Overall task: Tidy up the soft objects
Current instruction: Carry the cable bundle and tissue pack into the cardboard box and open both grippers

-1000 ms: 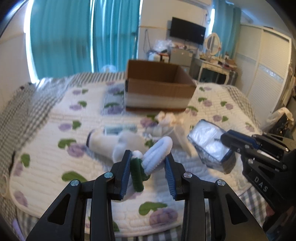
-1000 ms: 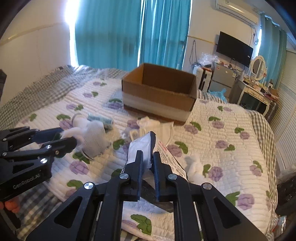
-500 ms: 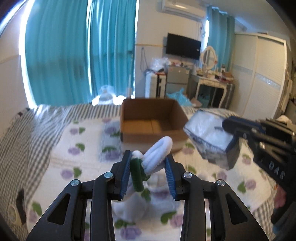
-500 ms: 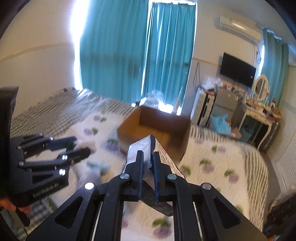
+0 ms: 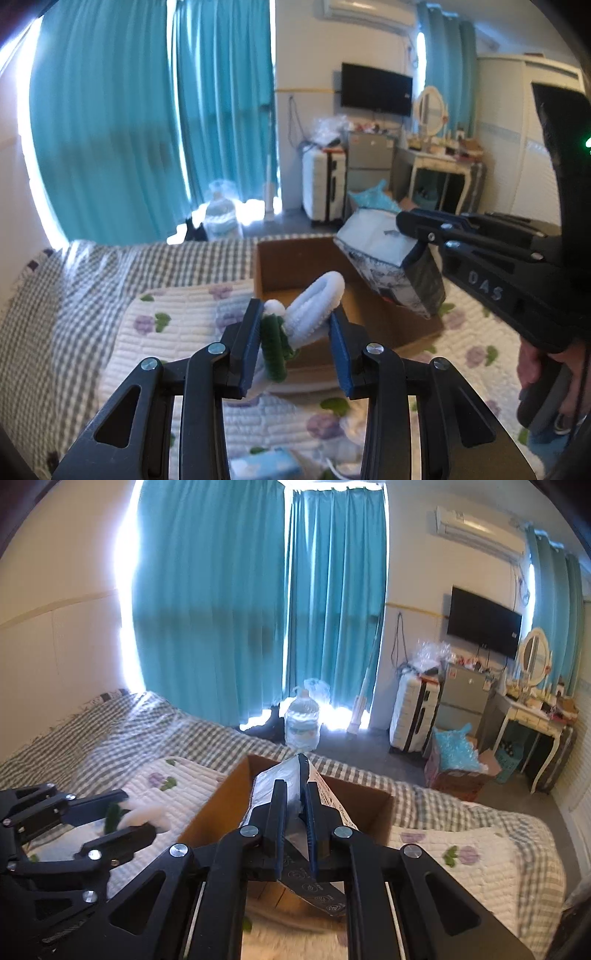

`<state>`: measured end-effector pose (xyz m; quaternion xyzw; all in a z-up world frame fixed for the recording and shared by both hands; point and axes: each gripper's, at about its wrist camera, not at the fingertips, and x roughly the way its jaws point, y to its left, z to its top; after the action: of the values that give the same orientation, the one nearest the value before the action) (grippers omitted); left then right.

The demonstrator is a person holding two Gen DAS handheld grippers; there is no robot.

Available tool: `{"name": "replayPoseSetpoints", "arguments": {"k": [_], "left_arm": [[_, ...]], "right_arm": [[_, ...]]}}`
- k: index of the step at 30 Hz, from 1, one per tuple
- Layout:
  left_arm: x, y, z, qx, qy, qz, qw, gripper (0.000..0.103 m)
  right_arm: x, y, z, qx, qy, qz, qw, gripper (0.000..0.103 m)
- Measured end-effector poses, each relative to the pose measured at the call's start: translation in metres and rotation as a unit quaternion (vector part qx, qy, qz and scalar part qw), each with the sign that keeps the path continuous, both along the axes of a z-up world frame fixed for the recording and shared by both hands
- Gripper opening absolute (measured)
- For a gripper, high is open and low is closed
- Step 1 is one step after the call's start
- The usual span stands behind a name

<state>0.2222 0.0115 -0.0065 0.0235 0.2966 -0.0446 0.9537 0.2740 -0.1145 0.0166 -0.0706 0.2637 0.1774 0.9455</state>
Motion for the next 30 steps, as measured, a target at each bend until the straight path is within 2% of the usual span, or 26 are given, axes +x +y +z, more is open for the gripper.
{"name": "replayPoseSetpoints", "arguments": {"k": [4,7,9,10,11,13,16,18,22,24,25,27,29,30], "left_arm": [[0.024,0.004,-0.023,0.011,0.019,0.004,0.9998,0.034],[0.033,0.003,-0.030,0.015,0.026,0.004,0.9995,0.034],[0.036,0.000,-0.035,0.028,0.027,0.007,0.9992,0.034],[0.037,-0.001,-0.038,0.032,0.030,0.006,0.9990,0.034],[0.038,-0.003,-0.038,0.033,0.033,0.005,0.9989,0.034],[0.038,-0.006,-0.039,0.035,0.036,0.005,0.9988,0.034],[0.041,-0.012,-0.037,0.032,0.037,0.001,0.9988,0.035],[0.045,-0.018,-0.035,0.029,0.039,-0.006,0.9988,0.035],[0.059,-0.036,-0.035,0.042,0.039,-0.020,0.9981,0.037],[0.068,-0.047,-0.035,0.055,0.038,-0.033,0.9972,0.041],[0.072,-0.049,-0.034,0.056,0.035,-0.034,0.9972,0.044],[0.080,-0.050,-0.033,0.045,0.039,-0.037,0.9975,0.049],[0.086,-0.044,-0.031,0.027,0.043,-0.020,0.9985,0.066],[0.087,-0.040,-0.030,0.019,0.042,-0.013,0.9988,0.070]], "right_arm": [[0.035,0.009,-0.047,-0.014,0.039,0.007,0.999,0.009],[0.045,0.011,-0.081,-0.005,0.072,0.017,0.997,0.010],[0.043,0.010,-0.092,0.009,0.073,0.023,0.997,0.014],[0.043,0.009,-0.094,0.014,0.074,0.025,0.997,0.023],[0.042,0.007,-0.094,0.015,0.075,0.022,0.997,0.034],[0.040,0.002,-0.090,0.021,0.065,0.015,0.998,0.042],[0.043,-0.015,-0.079,0.046,0.064,0.004,0.997,0.045],[0.045,-0.030,-0.071,0.055,0.056,-0.015,0.997,0.052],[0.041,-0.063,-0.060,0.063,0.040,-0.053,0.996,0.054],[0.037,-0.073,-0.058,0.067,0.039,-0.063,0.995,0.057],[0.035,-0.080,-0.057,0.070,0.038,-0.069,0.994,0.063],[0.031,-0.091,-0.056,0.068,0.032,-0.081,0.994,0.069],[0.028,-0.101,-0.054,0.064,0.026,-0.092,0.993,0.079],[0.028,-0.104,-0.053,0.064,0.025,-0.096,0.993,0.081]]}}
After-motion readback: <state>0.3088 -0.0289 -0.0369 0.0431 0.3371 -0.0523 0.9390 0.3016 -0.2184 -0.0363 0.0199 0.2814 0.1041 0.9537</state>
